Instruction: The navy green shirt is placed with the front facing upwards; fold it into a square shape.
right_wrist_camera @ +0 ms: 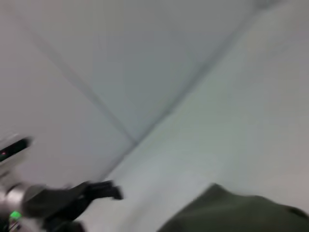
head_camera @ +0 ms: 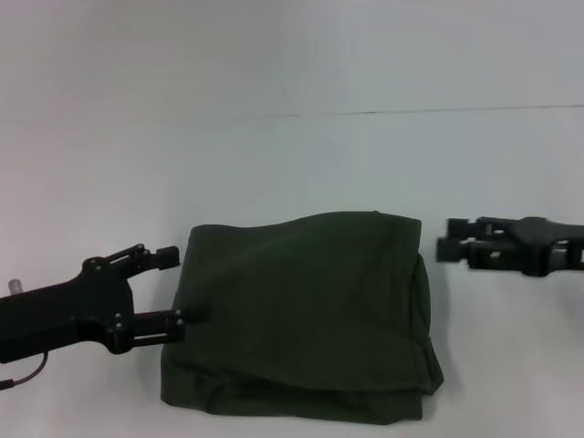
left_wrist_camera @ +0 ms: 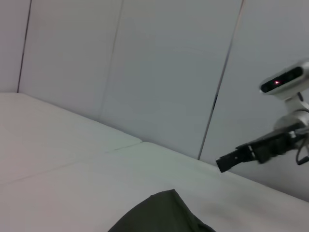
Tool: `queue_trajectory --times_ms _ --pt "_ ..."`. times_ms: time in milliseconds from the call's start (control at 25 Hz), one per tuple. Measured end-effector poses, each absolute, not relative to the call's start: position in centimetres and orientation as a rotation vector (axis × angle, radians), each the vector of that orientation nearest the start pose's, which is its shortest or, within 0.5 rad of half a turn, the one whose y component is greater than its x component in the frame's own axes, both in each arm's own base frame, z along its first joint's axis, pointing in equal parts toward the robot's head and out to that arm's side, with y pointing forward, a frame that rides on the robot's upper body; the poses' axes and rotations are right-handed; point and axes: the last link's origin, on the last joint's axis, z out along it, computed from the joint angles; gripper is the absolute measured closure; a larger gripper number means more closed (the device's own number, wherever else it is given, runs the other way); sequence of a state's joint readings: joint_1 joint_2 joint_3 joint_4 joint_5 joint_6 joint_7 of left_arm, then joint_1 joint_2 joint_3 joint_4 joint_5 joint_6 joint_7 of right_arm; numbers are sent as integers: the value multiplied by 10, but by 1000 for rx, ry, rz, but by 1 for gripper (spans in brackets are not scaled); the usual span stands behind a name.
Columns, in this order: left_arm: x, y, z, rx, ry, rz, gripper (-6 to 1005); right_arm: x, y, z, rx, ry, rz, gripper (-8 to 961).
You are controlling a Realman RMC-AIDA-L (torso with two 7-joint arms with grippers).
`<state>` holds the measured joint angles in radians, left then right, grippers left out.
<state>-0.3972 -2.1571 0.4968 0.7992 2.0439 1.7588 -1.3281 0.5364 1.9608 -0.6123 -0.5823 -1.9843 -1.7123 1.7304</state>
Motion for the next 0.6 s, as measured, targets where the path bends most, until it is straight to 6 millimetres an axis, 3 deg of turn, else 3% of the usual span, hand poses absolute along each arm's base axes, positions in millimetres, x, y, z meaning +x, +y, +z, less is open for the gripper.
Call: queue_trajectory --times_ms 80,240,480,600 --pt "-281 282 17 -2628 -629 -861 100 265 321 22 -2733 999 863 146" --pt "-281 281 19 -2618 -633 -876 102 260 320 -1 -2769 885 811 35" --pt "-281 280 18 -2617 -635 -887 105 259 321 -37 -2822 722 669 38" --pt "-280 280 18 -2616 -637 -892 106 262 319 -46 -2833 676 626 38"
